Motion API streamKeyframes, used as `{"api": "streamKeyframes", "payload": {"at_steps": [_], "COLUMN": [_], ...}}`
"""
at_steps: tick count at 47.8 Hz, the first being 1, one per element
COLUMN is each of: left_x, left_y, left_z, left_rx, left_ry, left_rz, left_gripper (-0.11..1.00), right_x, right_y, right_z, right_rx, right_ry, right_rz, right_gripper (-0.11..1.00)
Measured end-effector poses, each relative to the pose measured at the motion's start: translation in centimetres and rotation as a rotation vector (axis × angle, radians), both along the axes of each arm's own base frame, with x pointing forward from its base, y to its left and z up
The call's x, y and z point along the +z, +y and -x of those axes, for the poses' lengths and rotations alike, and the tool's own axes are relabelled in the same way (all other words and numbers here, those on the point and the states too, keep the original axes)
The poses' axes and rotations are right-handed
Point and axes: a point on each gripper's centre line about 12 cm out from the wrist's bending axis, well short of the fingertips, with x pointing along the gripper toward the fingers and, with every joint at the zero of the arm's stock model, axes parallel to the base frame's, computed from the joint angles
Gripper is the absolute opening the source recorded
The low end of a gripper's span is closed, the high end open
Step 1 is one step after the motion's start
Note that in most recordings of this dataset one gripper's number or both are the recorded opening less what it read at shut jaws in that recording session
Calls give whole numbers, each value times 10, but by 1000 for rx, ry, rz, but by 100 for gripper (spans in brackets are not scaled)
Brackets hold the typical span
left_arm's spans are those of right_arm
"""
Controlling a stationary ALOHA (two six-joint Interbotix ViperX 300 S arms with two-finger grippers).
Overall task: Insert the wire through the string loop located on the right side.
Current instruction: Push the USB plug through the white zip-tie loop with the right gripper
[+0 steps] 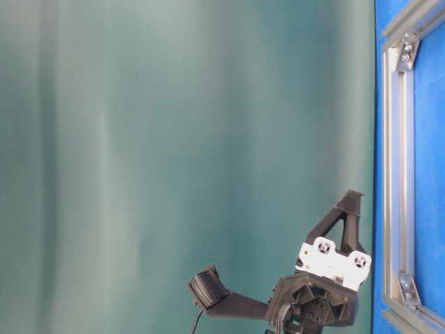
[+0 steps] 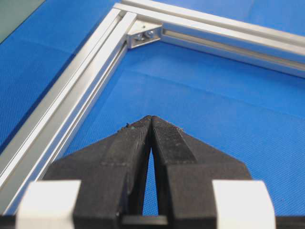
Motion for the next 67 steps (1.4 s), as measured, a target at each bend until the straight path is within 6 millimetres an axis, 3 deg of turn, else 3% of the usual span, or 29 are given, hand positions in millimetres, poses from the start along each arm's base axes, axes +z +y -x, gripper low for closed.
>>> {"api": "streamKeyframes", "payload": {"at_steps": [67], "left_x": [0], "left_y": [0], "left_z": [0], "left_rx": [0], "left_ry": [0], "left_rz": [0], "left_gripper": [0], "right_x": [-4], "right_y": [-1], "right_z": [-7], "right_rx": [-14], "right_ry": [-25], "right_rz": [9], "right_gripper": [-4]}}
